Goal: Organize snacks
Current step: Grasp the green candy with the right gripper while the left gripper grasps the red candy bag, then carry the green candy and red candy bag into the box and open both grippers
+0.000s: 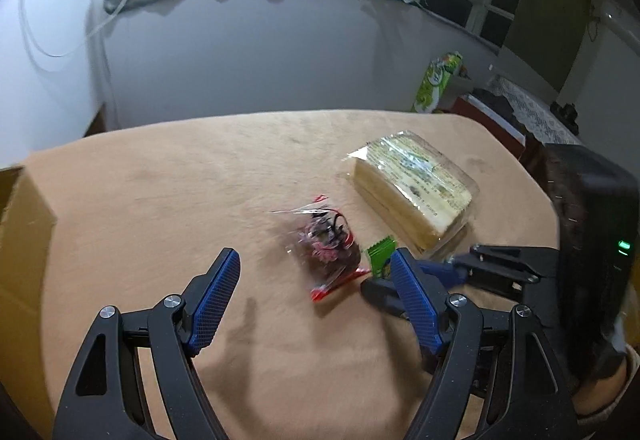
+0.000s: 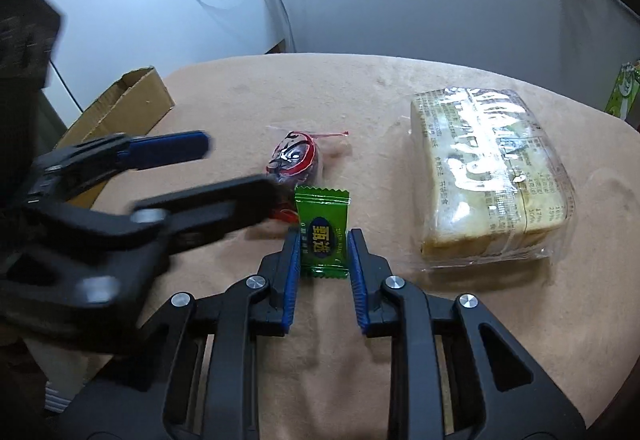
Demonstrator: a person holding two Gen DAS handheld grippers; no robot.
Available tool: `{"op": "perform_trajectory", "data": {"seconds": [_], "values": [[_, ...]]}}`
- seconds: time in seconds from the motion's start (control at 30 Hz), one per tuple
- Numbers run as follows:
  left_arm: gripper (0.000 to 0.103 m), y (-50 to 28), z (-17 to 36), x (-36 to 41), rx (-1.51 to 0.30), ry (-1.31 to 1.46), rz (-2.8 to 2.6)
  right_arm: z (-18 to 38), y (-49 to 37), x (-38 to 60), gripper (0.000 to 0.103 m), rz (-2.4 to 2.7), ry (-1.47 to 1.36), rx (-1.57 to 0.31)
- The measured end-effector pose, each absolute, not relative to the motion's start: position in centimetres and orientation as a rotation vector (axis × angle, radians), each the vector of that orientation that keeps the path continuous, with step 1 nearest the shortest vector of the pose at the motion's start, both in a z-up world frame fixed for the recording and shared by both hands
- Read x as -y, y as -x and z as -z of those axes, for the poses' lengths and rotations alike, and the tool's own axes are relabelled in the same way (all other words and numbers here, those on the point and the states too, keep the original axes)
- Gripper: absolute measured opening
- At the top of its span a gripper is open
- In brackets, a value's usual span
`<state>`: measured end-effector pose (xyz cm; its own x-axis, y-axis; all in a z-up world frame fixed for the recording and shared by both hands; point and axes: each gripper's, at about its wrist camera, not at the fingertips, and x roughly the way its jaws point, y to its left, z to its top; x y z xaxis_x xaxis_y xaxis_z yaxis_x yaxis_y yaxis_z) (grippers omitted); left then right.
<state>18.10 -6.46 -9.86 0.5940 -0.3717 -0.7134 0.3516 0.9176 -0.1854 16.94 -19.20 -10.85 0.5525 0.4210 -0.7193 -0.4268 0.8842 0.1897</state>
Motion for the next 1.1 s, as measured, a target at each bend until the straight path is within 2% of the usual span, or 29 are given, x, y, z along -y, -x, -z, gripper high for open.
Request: {"op": "perform_trajectory", "data": {"seconds": [0.07, 0.1, 0.13, 0.23, 0.4, 1.1], "values": [[0.077, -18.7, 10.5, 7.1, -0.851, 0.024, 0.427, 10.8, -16.5, 19.8, 0.023, -0.505, 0.006, -0.844], [0.070, -19.0, 10.8, 7.2, -0.857, 0.026, 0.429, 10.8, -16.1, 20.1, 0.023, -0.505, 0.005, -0.842], [0.059, -19.2, 11.1, 7.4, -0.867, 0.029, 0.436, 10.9, -15.8, 20.5, 0.023, -0.498, 0.001, -0.840], [0.042, -19.5, 11.8, 8.0, -0.890, 0.023, 0.446, 11.2, -15.2, 21.9, 0.023, -0.502, -0.055, -0.828], [0.036, -19.0, 11.9, 8.3, -0.870, 0.004, 0.444, 11.2, -15.0, 22.5, 0.023, -0.493, -0.084, -0.804], [0.035, -11.8, 7.9, 3.3, -0.705, 0.072, 0.387, 10.2, -13.4, 23.6, 0.023, -0.453, -0.125, -0.701]]}}
